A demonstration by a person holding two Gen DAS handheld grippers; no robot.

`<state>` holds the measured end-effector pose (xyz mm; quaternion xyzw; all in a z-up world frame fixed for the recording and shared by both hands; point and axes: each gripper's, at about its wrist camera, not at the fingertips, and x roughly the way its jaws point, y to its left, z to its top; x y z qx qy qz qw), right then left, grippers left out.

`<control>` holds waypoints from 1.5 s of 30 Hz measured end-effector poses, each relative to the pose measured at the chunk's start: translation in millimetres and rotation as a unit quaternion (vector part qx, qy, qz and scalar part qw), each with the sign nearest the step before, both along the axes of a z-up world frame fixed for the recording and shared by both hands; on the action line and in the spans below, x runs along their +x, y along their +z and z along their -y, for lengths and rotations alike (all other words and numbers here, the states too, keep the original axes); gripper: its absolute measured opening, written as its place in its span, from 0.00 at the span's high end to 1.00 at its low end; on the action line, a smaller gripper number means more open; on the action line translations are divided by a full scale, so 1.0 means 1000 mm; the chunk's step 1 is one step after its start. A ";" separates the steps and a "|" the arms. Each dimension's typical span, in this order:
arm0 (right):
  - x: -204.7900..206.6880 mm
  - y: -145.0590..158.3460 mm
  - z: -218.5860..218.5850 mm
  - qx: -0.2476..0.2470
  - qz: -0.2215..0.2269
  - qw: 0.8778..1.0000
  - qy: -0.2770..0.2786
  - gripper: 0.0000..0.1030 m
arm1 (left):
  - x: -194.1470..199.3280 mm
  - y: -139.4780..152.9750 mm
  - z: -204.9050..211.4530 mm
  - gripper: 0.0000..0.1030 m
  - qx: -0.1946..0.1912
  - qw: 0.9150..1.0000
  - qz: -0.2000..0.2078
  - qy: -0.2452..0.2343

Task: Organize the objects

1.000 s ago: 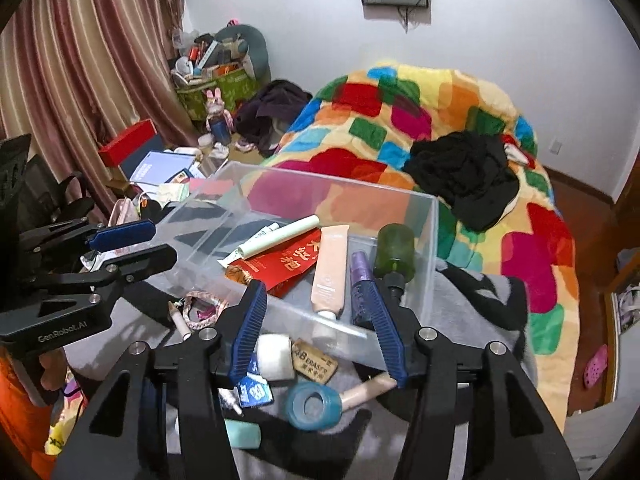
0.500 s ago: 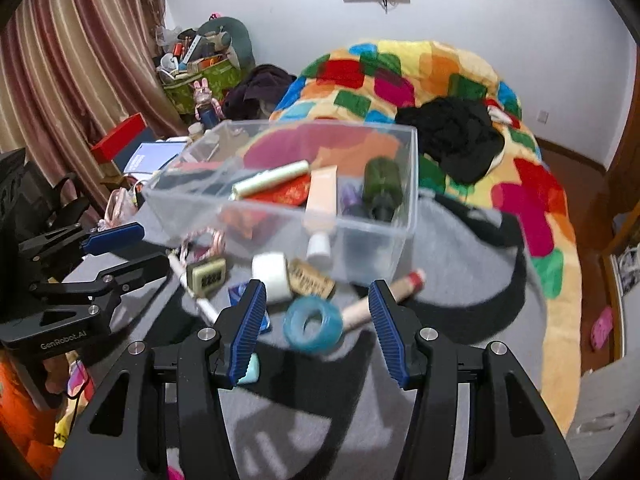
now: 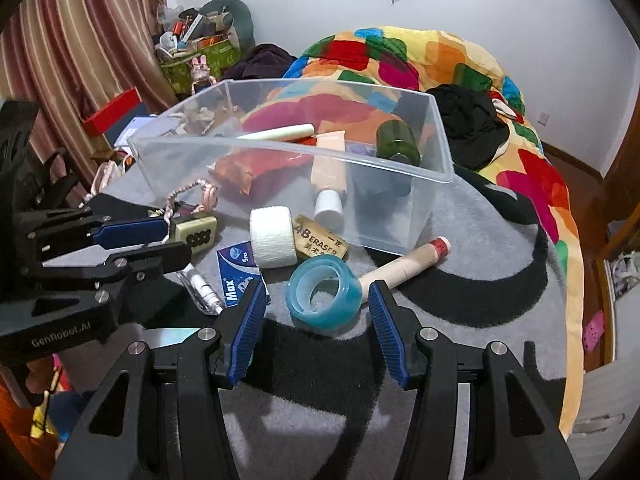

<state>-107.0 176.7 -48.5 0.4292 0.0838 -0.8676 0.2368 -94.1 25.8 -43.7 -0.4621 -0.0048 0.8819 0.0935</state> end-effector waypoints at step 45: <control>-0.028 0.071 -0.012 -0.106 -0.036 0.994 -0.018 0.63 | 0.005 0.094 0.048 0.85 0.031 0.990 -0.123 0.054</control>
